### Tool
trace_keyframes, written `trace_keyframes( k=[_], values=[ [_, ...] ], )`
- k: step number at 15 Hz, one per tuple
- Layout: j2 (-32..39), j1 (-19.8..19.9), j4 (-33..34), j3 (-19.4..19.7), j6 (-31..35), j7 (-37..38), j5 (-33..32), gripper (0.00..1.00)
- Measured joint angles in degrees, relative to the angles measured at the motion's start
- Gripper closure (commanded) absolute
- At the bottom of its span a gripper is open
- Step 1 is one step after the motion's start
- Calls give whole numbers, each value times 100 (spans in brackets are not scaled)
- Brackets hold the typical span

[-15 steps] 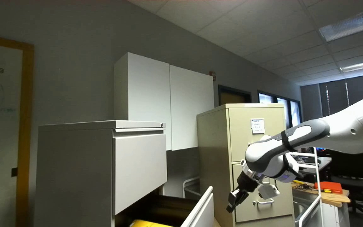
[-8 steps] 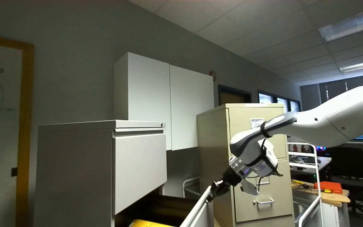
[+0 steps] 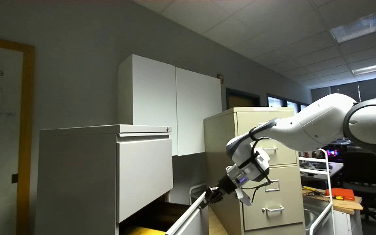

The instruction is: Close the bottom drawer

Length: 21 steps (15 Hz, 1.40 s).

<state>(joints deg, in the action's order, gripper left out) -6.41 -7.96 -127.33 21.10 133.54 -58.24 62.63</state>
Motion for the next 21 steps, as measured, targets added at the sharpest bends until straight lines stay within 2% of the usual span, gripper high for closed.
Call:
trace_keyframes(
  k=[4, 8, 21],
  values=[
    [613, 474, 643, -637, -209, 1, 197, 100],
    [1091, 738, 1214, -1050, -263, 42, 226, 100],
    [2436, 956, 2969, -1653, -356, 595, 3, 100]
  ],
)
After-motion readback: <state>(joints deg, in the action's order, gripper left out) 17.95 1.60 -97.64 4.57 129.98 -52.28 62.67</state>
